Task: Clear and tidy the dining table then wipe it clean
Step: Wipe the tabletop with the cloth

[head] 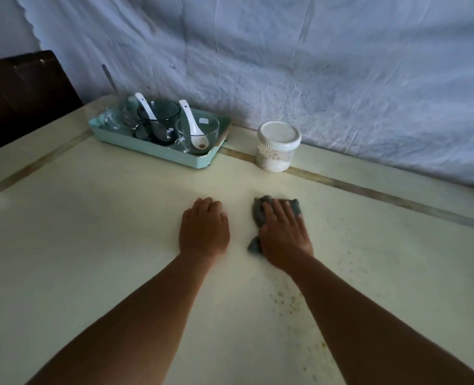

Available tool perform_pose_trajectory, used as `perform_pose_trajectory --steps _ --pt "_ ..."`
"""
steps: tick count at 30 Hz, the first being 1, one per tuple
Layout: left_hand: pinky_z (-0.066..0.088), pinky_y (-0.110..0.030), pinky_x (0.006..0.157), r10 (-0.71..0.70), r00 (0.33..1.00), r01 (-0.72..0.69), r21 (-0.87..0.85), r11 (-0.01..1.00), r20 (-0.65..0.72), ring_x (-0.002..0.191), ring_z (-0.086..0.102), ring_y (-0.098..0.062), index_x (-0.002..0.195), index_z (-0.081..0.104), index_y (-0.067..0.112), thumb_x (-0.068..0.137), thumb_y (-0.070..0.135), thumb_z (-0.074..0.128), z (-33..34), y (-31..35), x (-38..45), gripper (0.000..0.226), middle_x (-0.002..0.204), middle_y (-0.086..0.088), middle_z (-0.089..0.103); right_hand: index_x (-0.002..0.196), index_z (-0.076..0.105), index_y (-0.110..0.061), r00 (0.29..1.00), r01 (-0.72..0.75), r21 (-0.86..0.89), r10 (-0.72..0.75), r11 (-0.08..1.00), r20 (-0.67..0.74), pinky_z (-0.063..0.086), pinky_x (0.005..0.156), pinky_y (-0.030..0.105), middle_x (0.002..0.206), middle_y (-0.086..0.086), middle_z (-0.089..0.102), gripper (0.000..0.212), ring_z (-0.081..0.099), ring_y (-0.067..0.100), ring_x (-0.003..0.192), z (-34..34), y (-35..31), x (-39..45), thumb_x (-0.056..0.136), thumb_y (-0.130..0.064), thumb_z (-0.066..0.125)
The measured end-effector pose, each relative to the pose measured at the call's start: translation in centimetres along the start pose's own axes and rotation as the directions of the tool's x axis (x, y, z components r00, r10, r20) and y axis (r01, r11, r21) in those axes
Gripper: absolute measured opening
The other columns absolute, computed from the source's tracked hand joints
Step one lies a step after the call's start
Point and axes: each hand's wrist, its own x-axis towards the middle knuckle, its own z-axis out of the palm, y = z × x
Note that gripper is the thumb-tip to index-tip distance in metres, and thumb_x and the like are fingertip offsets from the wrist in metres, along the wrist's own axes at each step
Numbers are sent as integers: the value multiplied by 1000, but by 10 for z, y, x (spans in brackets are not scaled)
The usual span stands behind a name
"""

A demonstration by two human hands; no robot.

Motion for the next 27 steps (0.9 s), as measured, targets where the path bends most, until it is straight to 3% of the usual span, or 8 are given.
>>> perform_pose_trajectory --steps 3,7,11,15,19,22,27 --pt "34 -38 99 -24 1000 24 -3 1000 -10 114 50 -29 117 55 8 94 21 34 -3 24 2 33 121 -12 57 152 -2 -27 985 161 -28 -159 987 61 -10 116 36 161 -4 -9 55 -14 15 147 2 6 -15 101 -36 18" --pt "37 -36 101 64 997 -68 -116 991 -41 119 51 -26 127 51 7 95 18 36 11 59 6 37 128 -11 57 151 -1 -30 976 215 -54 -214 975 32 -2 121 39 161 -5 -5 54 -11 15 148 -5 29 0 101 -38 17" --pt "38 -36 102 92 991 -104 -127 986 -99 119 53 -26 125 54 7 94 19 38 28 67 10 36 128 -12 58 152 7 -27 992 122 -32 -123 992 -26 4 121 37 162 -4 2 57 -3 16 149 -17 55 35 97 -37 19" --pt "35 -34 106 92 990 -108 -150 983 -110 122 50 -25 125 55 8 95 18 39 34 65 14 36 129 -11 57 148 25 -22 988 32 -69 -42 997 -148 14 118 41 157 3 22 81 15 24 146 -22 86 76 76 -52 5" --pt "33 -34 108 103 988 -119 -145 982 -113 124 49 -24 125 54 8 94 16 39 34 67 15 36 131 -10 56 147 25 -22 975 -141 -24 135 990 -179 9 119 45 157 6 19 69 11 28 146 -29 114 95 89 -60 27" --pt "34 -35 108 102 988 -118 -151 981 -113 123 49 -25 124 55 8 94 15 38 35 65 15 36 130 -10 57 148 22 -23 953 -244 7 241 970 -185 5 119 45 159 7 15 66 5 31 147 -34 131 92 91 -55 30" --pt "37 -37 107 104 989 -121 -167 978 -109 121 50 -27 123 56 7 93 16 38 36 66 17 36 128 -12 58 152 11 -24 983 -149 -28 145 988 -110 2 121 40 162 1 4 61 -2 22 149 -30 132 54 97 -45 23"
